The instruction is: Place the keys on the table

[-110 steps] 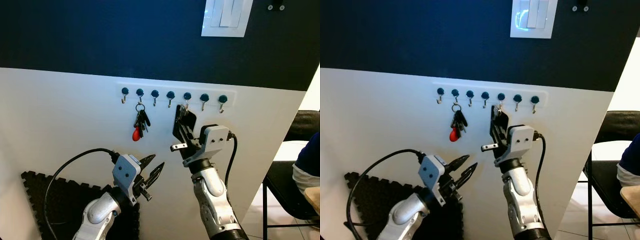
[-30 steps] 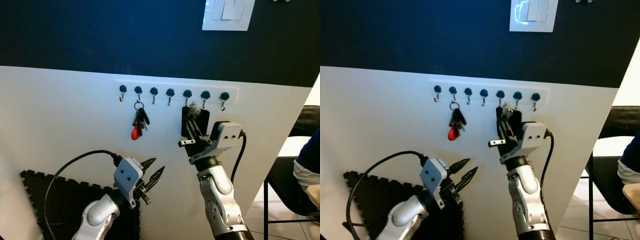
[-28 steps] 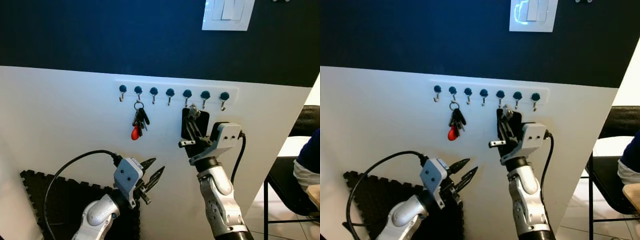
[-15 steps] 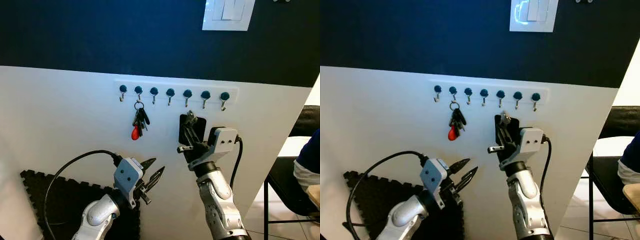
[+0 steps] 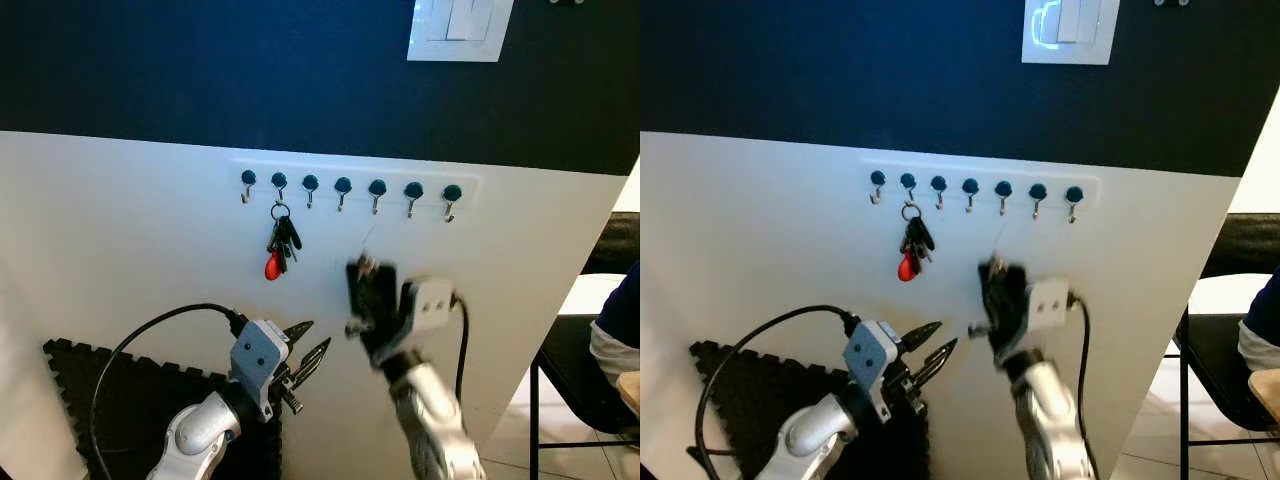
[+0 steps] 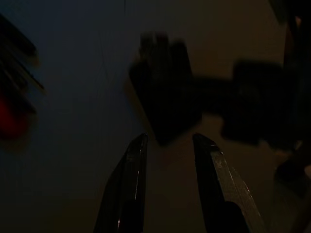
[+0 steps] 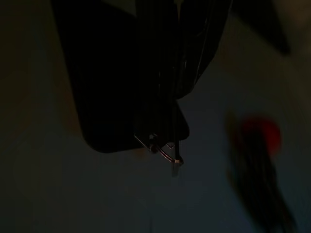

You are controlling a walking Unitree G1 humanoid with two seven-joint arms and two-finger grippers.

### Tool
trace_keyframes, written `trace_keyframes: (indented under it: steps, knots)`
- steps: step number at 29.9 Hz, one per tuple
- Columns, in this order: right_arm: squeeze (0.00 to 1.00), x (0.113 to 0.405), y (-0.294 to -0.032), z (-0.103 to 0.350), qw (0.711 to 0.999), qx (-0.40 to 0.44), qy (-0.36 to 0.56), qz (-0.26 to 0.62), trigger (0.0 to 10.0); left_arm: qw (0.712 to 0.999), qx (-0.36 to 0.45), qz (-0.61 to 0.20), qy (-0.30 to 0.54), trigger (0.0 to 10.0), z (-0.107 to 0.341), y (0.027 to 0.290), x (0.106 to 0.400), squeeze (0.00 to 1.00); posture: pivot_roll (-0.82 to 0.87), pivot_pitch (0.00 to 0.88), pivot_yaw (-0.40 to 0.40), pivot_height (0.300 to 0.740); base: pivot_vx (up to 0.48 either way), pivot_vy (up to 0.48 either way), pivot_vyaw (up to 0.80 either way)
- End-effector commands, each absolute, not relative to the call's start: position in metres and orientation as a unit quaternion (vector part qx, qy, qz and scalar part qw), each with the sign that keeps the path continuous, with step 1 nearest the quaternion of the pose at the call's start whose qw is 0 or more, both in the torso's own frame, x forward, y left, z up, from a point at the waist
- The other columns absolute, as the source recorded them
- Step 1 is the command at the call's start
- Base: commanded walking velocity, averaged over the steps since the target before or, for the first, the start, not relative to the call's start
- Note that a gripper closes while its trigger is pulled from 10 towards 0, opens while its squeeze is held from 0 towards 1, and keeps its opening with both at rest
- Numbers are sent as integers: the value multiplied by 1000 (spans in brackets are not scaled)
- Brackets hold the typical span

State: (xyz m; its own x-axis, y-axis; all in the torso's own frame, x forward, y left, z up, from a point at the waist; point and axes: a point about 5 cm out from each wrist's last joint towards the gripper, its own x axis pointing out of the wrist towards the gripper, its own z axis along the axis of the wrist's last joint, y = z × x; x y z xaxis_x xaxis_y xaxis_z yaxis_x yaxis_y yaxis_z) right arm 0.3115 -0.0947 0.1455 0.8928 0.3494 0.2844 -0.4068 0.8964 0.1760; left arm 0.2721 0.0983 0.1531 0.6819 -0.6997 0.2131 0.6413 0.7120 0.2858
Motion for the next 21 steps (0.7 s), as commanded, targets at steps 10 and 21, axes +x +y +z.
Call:
trace_keyframes:
  steps: [10, 21]
  knots:
    - [0, 276, -136, 43, 984, 126, 58, 111, 0, 943, 157, -273, 108, 10000, 63, 131, 276, 0, 53, 39, 22, 740, 0, 0, 0]
    - [0, 223, -187, -34, 970, 85, 227, -4, 10000, 930, 142, -77, 330, 10000, -23, 181, 245, 0, 39, 38, 35, 740, 0, 0, 0]
